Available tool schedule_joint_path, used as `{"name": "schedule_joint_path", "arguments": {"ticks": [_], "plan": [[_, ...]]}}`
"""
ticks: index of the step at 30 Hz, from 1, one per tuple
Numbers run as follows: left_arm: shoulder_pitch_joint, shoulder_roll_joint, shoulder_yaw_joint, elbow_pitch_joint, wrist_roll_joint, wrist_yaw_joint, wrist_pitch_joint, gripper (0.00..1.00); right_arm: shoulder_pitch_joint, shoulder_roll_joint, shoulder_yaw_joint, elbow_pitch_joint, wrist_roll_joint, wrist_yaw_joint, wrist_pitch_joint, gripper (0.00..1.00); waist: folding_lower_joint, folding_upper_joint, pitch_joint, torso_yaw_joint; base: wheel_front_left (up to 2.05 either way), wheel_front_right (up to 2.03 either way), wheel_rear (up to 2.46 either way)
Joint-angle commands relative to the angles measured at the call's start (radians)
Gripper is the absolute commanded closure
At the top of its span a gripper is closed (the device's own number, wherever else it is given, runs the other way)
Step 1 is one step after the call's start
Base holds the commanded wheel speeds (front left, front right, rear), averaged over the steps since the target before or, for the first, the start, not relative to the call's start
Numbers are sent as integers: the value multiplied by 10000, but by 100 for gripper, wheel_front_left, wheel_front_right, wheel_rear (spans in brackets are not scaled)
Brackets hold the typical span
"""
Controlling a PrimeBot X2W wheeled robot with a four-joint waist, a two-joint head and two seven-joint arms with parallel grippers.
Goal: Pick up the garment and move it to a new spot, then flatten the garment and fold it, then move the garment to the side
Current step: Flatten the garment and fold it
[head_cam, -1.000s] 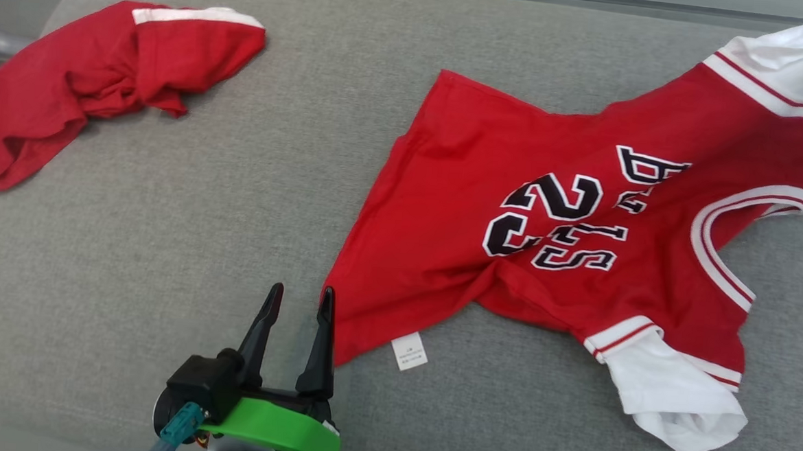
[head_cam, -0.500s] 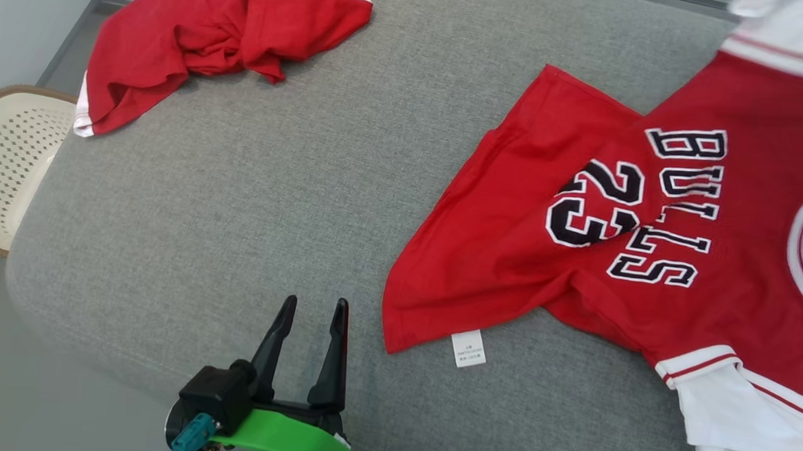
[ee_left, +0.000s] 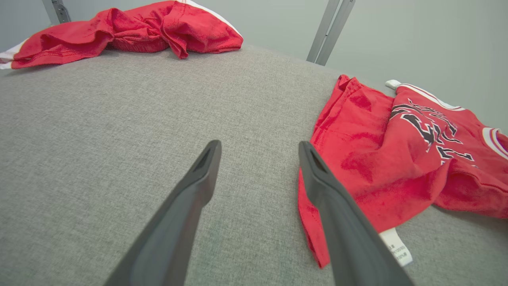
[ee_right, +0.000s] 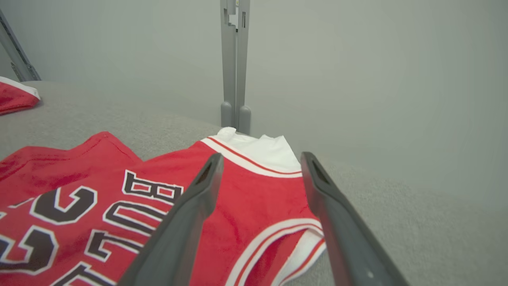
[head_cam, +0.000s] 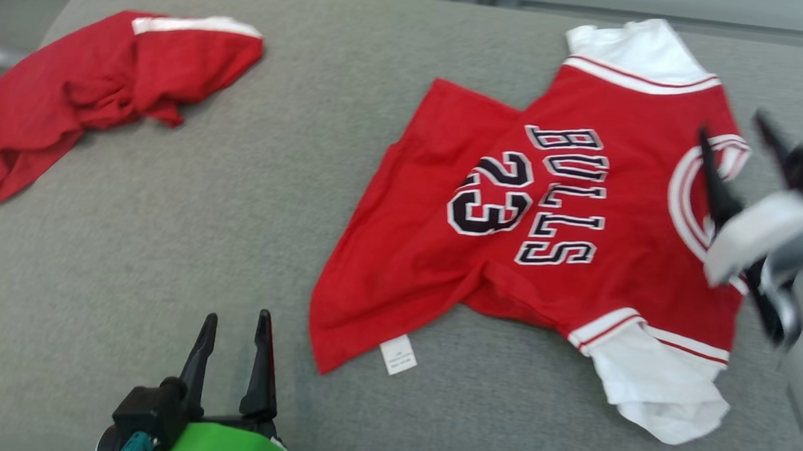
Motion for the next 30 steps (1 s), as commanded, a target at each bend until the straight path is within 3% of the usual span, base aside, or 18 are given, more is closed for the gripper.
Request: {"name": "schedule_joint_path", "arguments": {"ticks": [1, 7, 13, 27, 28, 29, 30], "plan": [[241, 35, 149, -40, 96, -52, 1, 0, 837, -4, 190, -368, 163, -8, -116, 0, 0, 0, -1241, -1562, 0, 0, 0], [713, 37, 514, -133, 207, -52, 0, 0, 3728, 268, 699, -1727, 530, -8, -317, 0, 0, 0, -1710, -2453, 0, 0, 0], [876, 37, 434, -210, 260, -90, 1, 0, 5518, 484, 911, -2486, 593, -8, -61, 0, 0, 0, -1695, -2862, 0, 0, 0], [342, 37, 59, -58, 360, -169, 1, 0, 5250, 819, 1497, -2123, 483, -8, 699, 0, 0, 0, -1093, -2742, 0, 0, 0], [302, 37, 46, -47, 344, -167, 0, 0, 5178, 844, 1591, -2007, 520, -8, 765, 1, 0, 0, -1048, -2685, 0, 0, 0], [274, 37, 37, -33, 326, -156, 1, 0, 5120, 879, 1664, -1915, 569, -8, 822, 9, 0, 0, -1028, -2645, 0, 0, 0], [254, 37, 38, -28, 309, -133, 1, 0, 5045, 903, 1755, -1825, 617, -8, 860, 31, 0, 0, -1008, -2596, 0, 0, 0]]}}
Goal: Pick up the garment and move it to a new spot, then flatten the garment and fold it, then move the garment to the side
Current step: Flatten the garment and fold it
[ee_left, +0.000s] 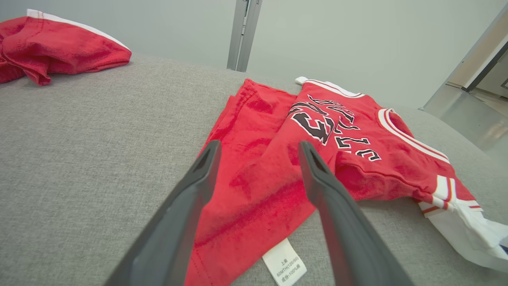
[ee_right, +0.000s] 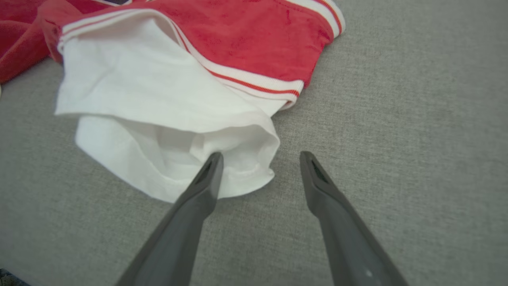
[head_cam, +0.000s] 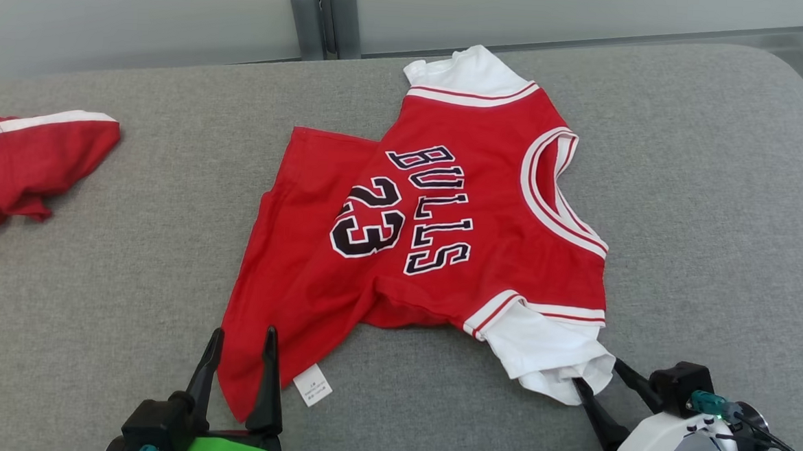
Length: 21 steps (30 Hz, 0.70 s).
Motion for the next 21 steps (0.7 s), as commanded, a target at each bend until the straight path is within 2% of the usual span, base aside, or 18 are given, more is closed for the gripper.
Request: {"name": "schedule_joint_path", "arguments": {"ticks": [1, 2, 4, 9, 14, 19, 20, 21], "plan": [[-150, 37, 30, 14, 20, 16, 3, 0, -158, 5, 108, 112, 70, -10, 75, 53, 0, -1, 113, 152, 0, 0, 0], [-165, 37, 35, 18, 27, 25, 3, 0, -217, -17, 253, 165, 107, -10, 89, 80, 0, -1, 138, 192, 0, 0, 0], [-165, 37, 77, 10, 28, 44, 3, 0, -303, -106, 423, 181, 208, -10, 3, 100, 0, -1, 148, 233, 0, 0, 0], [76, 37, 280, -5, 4, 98, 3, 0, 2, -790, 429, -273, -432, -10, -79, 100, 0, -1, -111, 212, 0, 0, 0], [327, 35, 561, -40, -40, 87, 3, 0, 540, -2000, 297, -1574, -1407, -10, 452, 100, 0, -1, -468, -51, 0, 0, 0], [416, 37, 592, -59, -49, 64, 3, 0, 1015, -2907, 594, -2563, -1854, -10, 1069, 100, 0, -1, -632, -228, 0, 0, 0], [423, 35, 579, -61, -62, 64, 3, 0, 1095, -3008, 632, -2636, -1894, -10, 1138, 92, 0, -1, -639, -244, 0, 0, 0], [427, 35, 560, -48, -68, 59, 3, 0, 1168, -3049, 659, -2646, -1924, -10, 1204, 74, 0, -1, -646, -251, 0, 0, 0]]}}
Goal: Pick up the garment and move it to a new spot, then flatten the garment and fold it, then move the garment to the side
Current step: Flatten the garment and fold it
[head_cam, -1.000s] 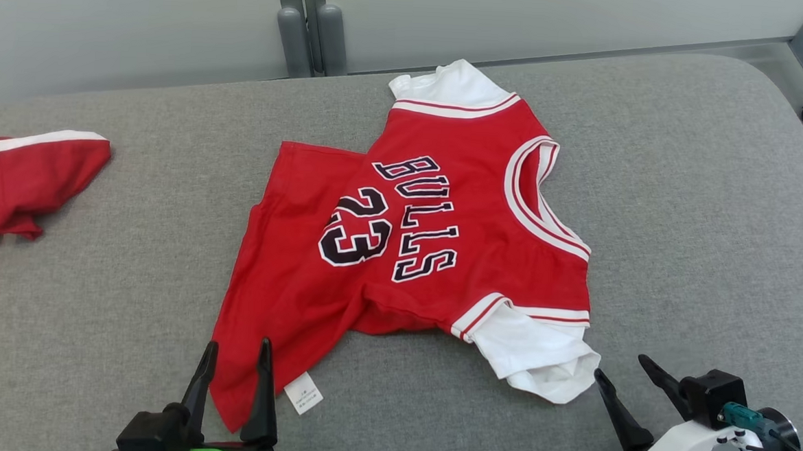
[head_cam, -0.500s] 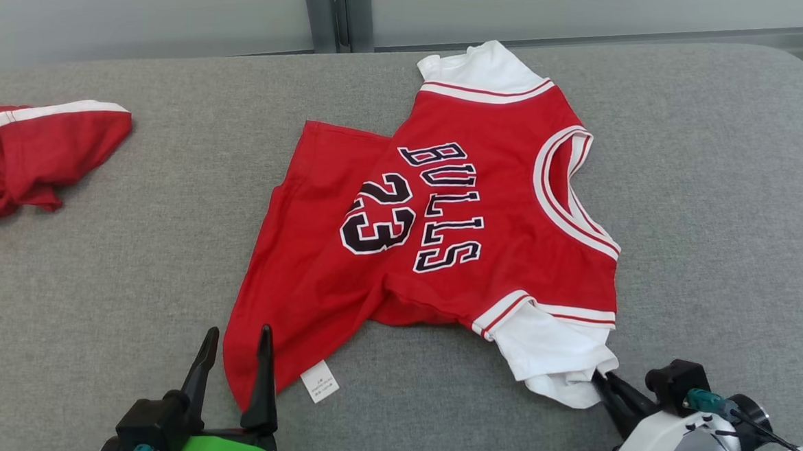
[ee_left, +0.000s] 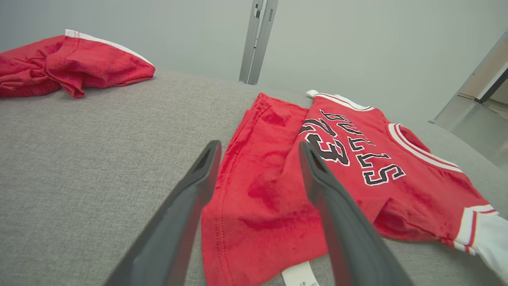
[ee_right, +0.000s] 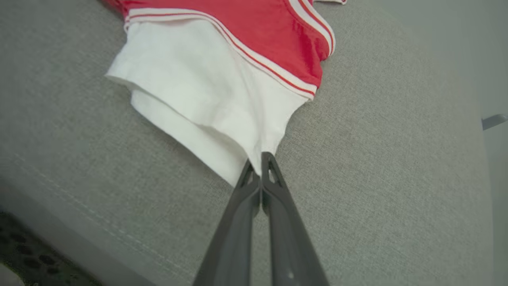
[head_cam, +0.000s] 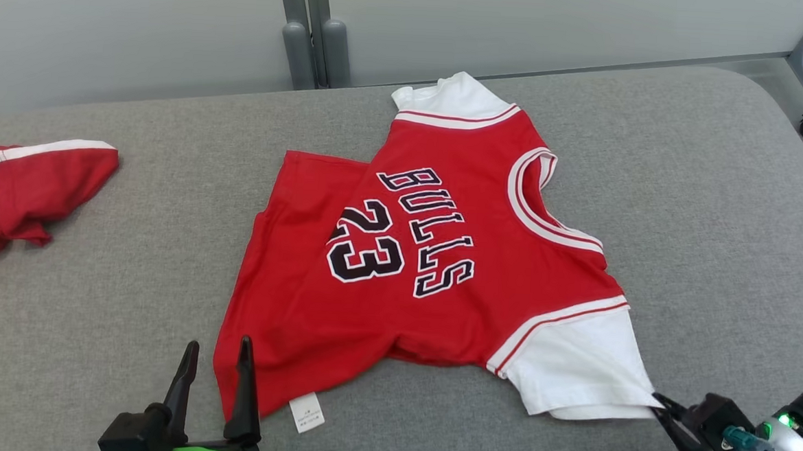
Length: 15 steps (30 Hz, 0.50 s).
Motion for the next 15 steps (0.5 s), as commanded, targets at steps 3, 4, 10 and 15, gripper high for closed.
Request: {"name": "schedule_joint_path", "arguments": {"ticks": [3, 4, 10, 15], "plan": [[174, 35, -58, 107, -50, -62, 3, 0, 354, 98, 99, 246, -83, -10, 67, 0, 0, 0, -79, -54, 0, 0, 0], [208, 35, -71, 142, -47, -66, 3, 0, 436, 160, 134, 369, -82, -10, 81, 0, 0, 0, -94, -42, 0, 0, 0], [376, 35, 106, 278, 57, -107, 3, 0, 862, 614, -327, 430, 281, -12, -307, 0, 0, 0, -264, 60, 0, 0, 0], [599, 34, 402, 307, 195, -200, 2, 0, 1209, 1400, -2026, -404, 343, -10, -1235, 0, 0, 0, -521, 84, 0, 0, 0]]}}
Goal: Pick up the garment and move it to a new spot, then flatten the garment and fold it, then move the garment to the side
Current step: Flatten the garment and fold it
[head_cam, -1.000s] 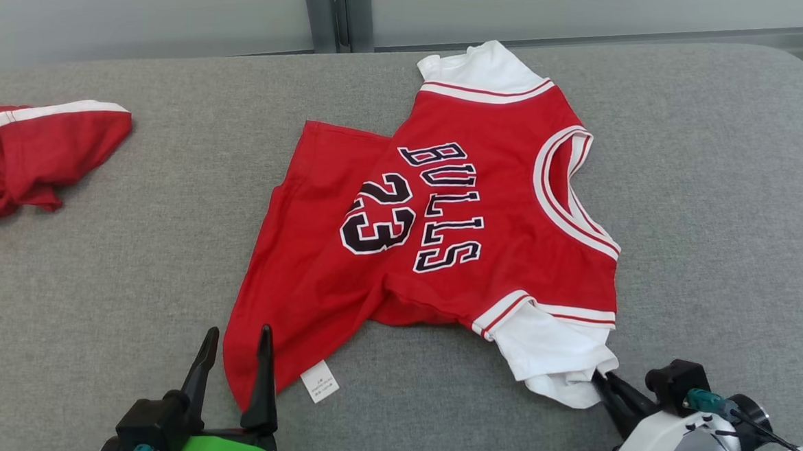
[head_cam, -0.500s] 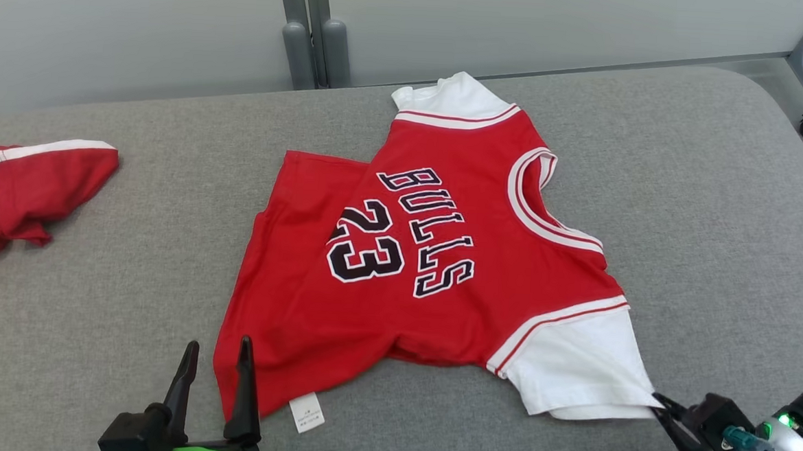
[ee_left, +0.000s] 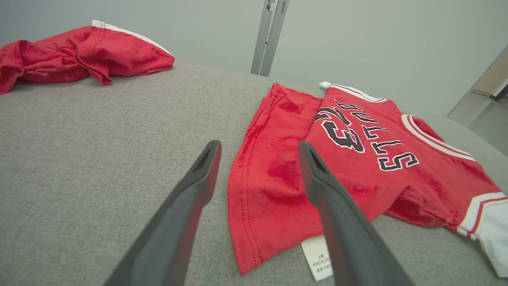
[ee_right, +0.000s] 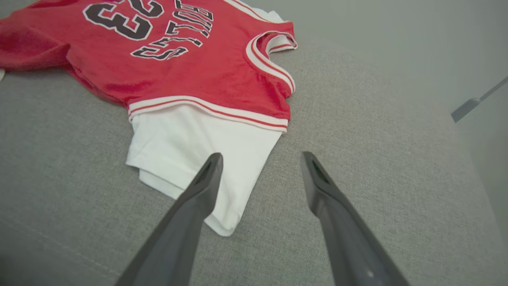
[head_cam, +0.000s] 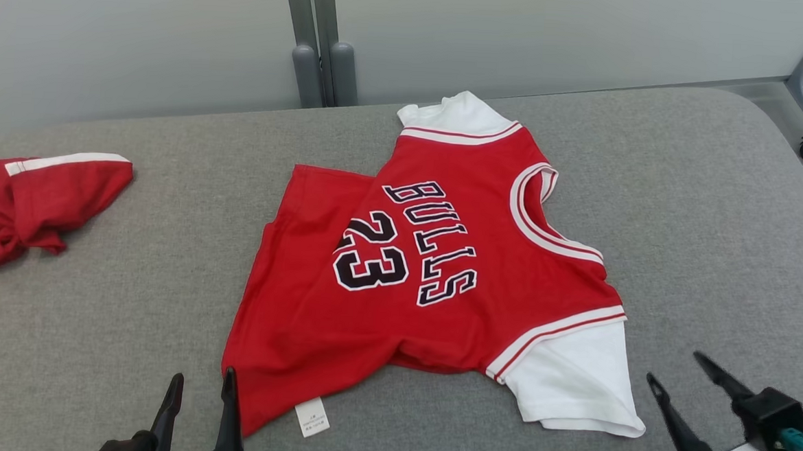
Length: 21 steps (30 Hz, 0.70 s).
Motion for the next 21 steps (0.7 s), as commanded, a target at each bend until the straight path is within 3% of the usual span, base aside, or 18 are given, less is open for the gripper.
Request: {"name": "schedule_joint_path", "arguments": {"ticks": [1, 6, 11, 21], "plan": [[158, 35, 96, 40, 153, -74, 3, 0, 169, 262, -443, -318, -170, -10, -430, 0, 0, 0, -157, 4, 0, 0, 0], [290, 37, 241, 151, 336, -258, 3, 0, 276, 1333, -2007, -687, -719, -10, -1569, 0, 0, 0, -353, 40, 0, 0, 0], [39, 35, 513, 458, 703, -554, 3, 0, 62, 2358, -2854, -345, -1135, -10, -1970, 0, 0, 0, -471, 177, 0, 0, 0], [-254, 35, 924, 399, 1383, -785, 3, 0, 166, 3467, -3445, 156, -1385, -10, -1985, 0, 0, 0, -543, 622, 0, 0, 0]]}}
